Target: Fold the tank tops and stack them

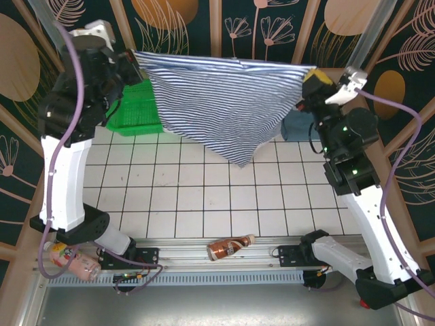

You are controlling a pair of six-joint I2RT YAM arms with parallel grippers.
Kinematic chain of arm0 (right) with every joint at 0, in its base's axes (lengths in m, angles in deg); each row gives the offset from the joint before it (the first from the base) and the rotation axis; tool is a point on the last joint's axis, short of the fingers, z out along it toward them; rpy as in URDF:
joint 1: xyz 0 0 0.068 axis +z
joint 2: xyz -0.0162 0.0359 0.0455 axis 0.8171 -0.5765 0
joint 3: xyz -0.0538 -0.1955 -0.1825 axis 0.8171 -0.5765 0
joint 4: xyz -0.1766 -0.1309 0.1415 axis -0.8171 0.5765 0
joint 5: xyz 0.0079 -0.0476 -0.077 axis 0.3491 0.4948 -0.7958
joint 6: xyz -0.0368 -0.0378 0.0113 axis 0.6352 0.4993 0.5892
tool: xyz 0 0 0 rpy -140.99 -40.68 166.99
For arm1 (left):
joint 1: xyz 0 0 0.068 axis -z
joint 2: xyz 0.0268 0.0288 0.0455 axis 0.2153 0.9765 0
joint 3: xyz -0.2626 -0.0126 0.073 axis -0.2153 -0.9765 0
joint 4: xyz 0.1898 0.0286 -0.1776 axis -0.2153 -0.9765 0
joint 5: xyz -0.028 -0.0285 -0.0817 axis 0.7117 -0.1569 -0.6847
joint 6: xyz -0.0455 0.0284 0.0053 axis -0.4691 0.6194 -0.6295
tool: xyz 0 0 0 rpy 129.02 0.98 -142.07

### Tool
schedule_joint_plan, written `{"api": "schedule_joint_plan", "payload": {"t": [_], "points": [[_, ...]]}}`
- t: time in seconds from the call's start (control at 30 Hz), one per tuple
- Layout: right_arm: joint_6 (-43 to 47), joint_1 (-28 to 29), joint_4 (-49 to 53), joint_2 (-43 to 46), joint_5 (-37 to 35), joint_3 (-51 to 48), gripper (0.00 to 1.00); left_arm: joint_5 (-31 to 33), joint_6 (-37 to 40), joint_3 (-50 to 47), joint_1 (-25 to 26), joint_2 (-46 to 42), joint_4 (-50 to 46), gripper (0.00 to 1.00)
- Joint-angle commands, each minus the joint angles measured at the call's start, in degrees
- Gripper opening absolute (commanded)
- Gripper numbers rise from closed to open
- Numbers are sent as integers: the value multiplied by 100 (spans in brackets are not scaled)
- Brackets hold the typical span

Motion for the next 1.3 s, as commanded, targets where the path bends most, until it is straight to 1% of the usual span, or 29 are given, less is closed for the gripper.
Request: {"api": "schedule_joint_plan", "payload": {"t": [0.0, 0.07, 0.1, 0.17, 0.23, 0.27, 0.33, 0.4, 0.47, 0.53, 0.57, 0.6, 0.67, 0.73, 0.77, 0.8, 0.93, 1.07, 1.13, 1.2, 1.27], "points": [[241, -113, -588, -277, 70, 399, 0, 680, 134, -48, -23, -92, -73, 0], [190, -187, -641, -328, -120, 581, 0, 723, 40, -376, -25, -348, 116, 0], [58, -303, -585, -363, -52, 655, 0, 755, -4, -558, -21, -458, 163, 0], [-256, -436, -163, -559, 318, 872, 0, 680, -82, -1097, -13, -662, 224, 0], [-463, -414, -18, -603, 570, 683, 0, 538, -172, -1498, -18, -762, 197, 0], [-550, -418, -10, -570, 520, 491, 0, 533, -205, -1753, -23, -822, 161, 0], [-650, -446, 204, -644, 388, 334, 0, 687, -280, -2255, -25, -951, 164, 0], [-747, -439, 370, -870, 627, 396, 0, 707, -339, -2670, -140, -1037, 233, 0], [-848, -340, 364, -1146, 760, 488, 0, 907, -314, -2834, -338, -1084, 206, 0], [-799, -142, 317, -1485, 829, 721, 0, 989, -206, -2631, -588, -1099, 266, 0], [-681, -19, 321, -1686, 968, 874, 0, 1063, -97, -2328, -675, -1010, 241, 0], [-620, 37, 298, -1836, 1000, 1007, 0, 1188, 12, -1908, -712, -878, 132, 0], [-665, 80, 136, -2083, 1184, 1227, 0, 1460, 205, -753, -716, -420, -326, 0], [-722, 54, 30, -2208, 1266, 1374, 0, 1482, 244, 61, -713, -141, -678, 0], [-760, 21, 93, -2263, 1364, 1472, 0, 1398, 260, 93, -711, -175, -683, 0], [-771, -13, 166, -2301, 1484, 1540, 0, 1303, 269, -100, -711, -311, -581, 0], [-705, -133, 649, -2225, 1876, 1427, 0, 503, 236, -1923, -712, -1439, 437, 0], [-640, -329, 1061, -1855, 2035, 948, 0, -248, 373, -3090, -716, -2307, 1175, 0], [-635, -470, 1248, -1651, 2050, 794, 0, -742, 419, -3451, -714, -2561, 1431, 0], [-557, -623, 1420, -1453, 2010, 738, 0, -1458, 446, -3729, -713, -2726, 1704, 0], [-493, -760, 1508, -1333, 2043, 803, 0, -1757, 451, -4050, -714, -2915, 2067, 0]]}}
